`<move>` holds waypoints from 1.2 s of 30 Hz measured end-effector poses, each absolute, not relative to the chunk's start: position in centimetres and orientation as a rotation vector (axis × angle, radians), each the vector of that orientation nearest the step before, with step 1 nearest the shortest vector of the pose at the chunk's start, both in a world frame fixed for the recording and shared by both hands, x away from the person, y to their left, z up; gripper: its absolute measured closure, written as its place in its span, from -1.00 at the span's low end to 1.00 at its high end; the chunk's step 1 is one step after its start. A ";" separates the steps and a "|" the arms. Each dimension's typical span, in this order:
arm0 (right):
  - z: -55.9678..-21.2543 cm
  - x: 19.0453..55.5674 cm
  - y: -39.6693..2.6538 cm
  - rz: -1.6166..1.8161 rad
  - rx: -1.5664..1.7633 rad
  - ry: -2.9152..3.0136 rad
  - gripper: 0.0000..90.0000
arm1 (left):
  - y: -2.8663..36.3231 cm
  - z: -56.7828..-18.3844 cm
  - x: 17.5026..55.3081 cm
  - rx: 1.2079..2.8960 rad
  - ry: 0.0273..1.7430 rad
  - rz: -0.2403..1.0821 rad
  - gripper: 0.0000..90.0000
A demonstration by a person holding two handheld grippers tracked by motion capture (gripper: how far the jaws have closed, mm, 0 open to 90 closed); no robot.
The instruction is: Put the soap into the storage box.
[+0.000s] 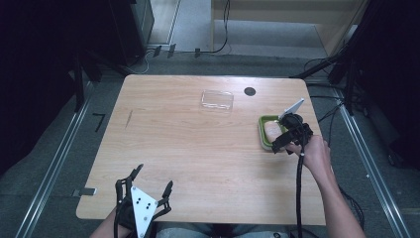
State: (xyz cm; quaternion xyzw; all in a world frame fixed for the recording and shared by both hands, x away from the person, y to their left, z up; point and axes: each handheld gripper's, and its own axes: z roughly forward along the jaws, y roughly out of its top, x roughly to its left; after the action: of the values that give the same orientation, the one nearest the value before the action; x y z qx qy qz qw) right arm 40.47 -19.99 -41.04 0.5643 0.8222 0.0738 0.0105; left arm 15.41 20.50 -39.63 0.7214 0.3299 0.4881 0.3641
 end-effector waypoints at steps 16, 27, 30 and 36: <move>-40.8 36.5 -19.7 0.227 1.684 2.613 -0.70 | 20.5 -39.6 15.4 1.856 0.849 1.257 -0.69; -42.3 34.4 -19.8 0.161 1.655 2.651 -0.70 | 20.5 -39.6 15.4 1.857 0.848 1.256 -0.69; -43.0 33.8 -20.0 0.158 1.650 2.675 -0.70 | 20.5 -39.6 15.4 1.854 0.850 1.258 -0.69; -44.0 32.5 -20.0 0.158 1.639 2.708 -0.69 | 20.5 -39.6 15.4 1.858 0.849 1.258 -0.69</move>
State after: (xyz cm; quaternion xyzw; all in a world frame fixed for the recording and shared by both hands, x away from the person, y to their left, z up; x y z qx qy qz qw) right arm 32.53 -20.01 -44.01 0.5171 0.8544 0.0498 -0.0139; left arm 15.36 20.47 -39.60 0.7217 0.3298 0.4888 0.3627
